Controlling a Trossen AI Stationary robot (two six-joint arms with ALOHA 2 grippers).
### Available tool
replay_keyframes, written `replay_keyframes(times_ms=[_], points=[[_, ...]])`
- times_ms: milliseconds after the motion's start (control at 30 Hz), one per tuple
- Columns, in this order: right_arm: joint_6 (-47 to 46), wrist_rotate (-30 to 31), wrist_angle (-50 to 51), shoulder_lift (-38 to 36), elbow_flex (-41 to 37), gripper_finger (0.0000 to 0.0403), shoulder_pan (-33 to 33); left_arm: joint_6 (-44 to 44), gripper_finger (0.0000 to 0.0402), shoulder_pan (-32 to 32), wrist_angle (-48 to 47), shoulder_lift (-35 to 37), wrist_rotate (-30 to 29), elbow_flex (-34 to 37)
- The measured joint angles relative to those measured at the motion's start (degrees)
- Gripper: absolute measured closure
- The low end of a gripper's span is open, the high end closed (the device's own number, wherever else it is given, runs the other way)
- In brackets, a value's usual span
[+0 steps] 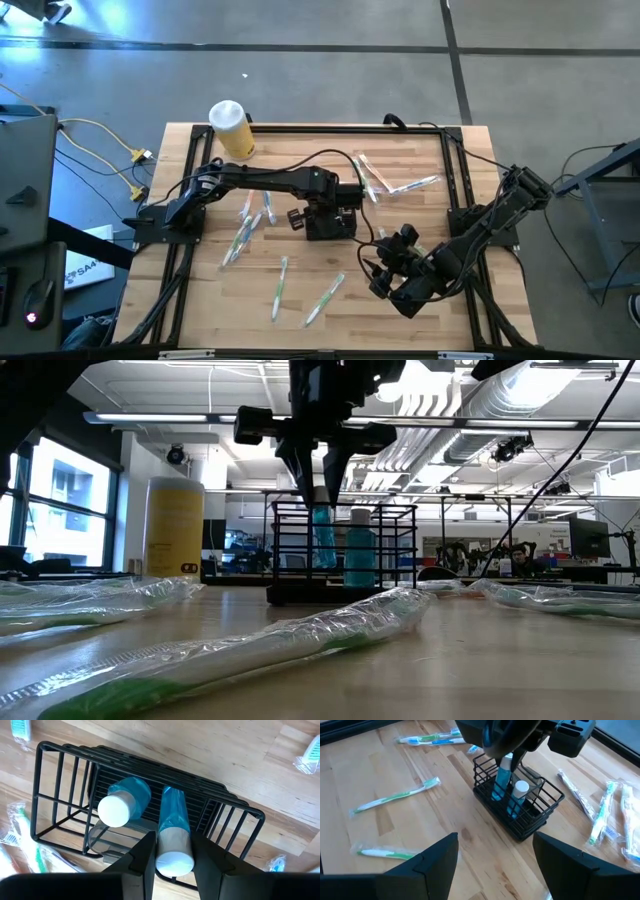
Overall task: Pick & Place toothbrushing station
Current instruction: Put the blue mouthwash into the wire organizer
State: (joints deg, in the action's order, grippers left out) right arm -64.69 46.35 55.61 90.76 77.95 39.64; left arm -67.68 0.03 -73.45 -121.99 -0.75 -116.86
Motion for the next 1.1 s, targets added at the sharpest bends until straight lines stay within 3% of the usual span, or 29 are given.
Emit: replay_keyframes(times_ms=[1100], points=[[-0.02, 0.00, -0.04, 0.00, 0.00, 0.0153, 0.00, 0.42, 0.0309, -0.02, 1.01, -2.28, 0.20, -0.24]])
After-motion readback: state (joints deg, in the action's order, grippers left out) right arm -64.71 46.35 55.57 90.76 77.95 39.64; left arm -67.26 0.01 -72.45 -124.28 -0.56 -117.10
